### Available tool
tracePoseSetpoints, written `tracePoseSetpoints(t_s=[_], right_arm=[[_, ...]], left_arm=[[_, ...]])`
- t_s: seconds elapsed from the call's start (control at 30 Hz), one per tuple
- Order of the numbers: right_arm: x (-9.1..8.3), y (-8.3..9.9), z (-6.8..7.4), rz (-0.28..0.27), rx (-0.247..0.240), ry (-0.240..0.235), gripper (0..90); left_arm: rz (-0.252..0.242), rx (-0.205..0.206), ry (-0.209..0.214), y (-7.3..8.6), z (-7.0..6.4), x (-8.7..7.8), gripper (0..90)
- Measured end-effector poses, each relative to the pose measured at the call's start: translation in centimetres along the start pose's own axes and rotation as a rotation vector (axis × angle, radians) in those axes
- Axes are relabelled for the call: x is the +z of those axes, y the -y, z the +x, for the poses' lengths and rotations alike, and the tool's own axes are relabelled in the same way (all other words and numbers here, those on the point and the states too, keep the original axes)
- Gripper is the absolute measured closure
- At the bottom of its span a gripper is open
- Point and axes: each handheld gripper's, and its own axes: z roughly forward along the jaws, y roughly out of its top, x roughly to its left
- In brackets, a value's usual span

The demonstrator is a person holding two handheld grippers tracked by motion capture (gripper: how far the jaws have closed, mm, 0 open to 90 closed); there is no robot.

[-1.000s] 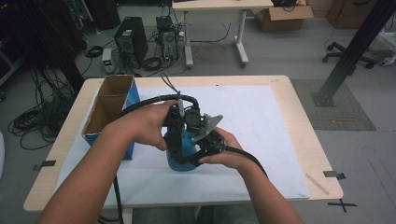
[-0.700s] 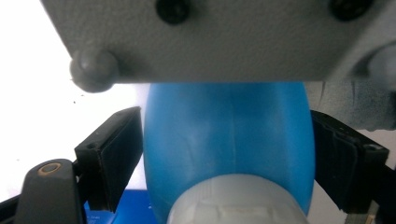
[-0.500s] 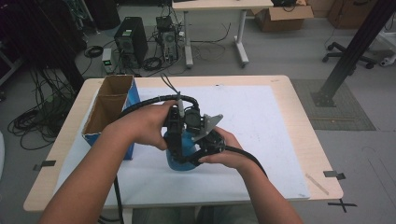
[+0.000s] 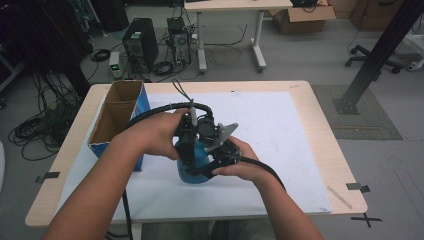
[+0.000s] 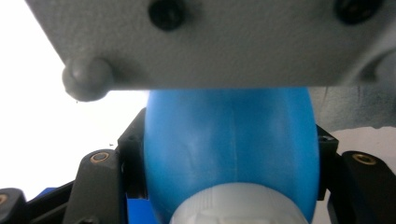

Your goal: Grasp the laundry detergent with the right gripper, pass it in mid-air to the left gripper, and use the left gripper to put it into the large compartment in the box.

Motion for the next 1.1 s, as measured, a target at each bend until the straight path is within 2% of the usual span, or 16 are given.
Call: tracePoseSetpoints(t_s=[0.13, 0.2, 0.53, 0.7, 0.77, 0.9, 0.93, 0.97, 1.0, 1.07, 1.1], right_arm=[[0.1, 0.1, 0.0, 0.001, -0.004, 0.003, 45.2], [0.2, 0.0, 0.1, 0.007, 0.011, 0.015, 45.2], [0.0, -0.4, 0.3, 0.0, -0.001, 0.008, 45.1], [-0.1, -0.4, 0.3, -0.011, 0.002, 0.01, 44.0], [-0.1, -0.3, 0.2, -0.021, -0.013, 0.005, 43.6], [-0.3, -0.2, 0.3, -0.04, -0.002, 0.011, 36.7], [-0.5, 0.0, 0.3, -0.041, 0.007, 0.011, 32.9], [-0.5, 0.0, 0.3, -0.041, 0.007, 0.011, 32.9], [-0.7, 0.1, 0.3, -0.042, 0.015, 0.02, 29.6], [-0.7, 0.1, 0.3, -0.043, 0.014, 0.02, 29.2], [-0.9, 0.3, 0.3, -0.041, 0.014, 0.027, 25.3]], left_arm=[[0.019, -0.005, -0.003, -0.1, 0.0, 0.1, 38.2], [0.027, -0.008, -0.005, -0.2, 0.0, 0.1, 38.4], [0.043, -0.024, -0.005, -0.3, -0.3, -0.4, 39.2], [0.038, -0.016, -0.008, -0.2, -0.3, -0.7, 39.2], [0.036, -0.018, -0.01, -0.2, -0.3, -0.7, 39.2], [0.031, -0.021, -0.009, -0.2, -0.2, -0.7, 39.2], [0.024, -0.036, -0.009, -0.2, -0.2, -0.7, 39.2], [0.024, -0.036, -0.009, -0.2, -0.2, -0.7, 39.2], [0.027, -0.035, -0.011, -0.1, -0.1, -0.8, 39.2], [0.032, -0.031, -0.015, -0.1, 0.0, -0.8, 39.2], [0.038, -0.035, -0.014, -0.1, 0.1, -0.9, 39.1]])
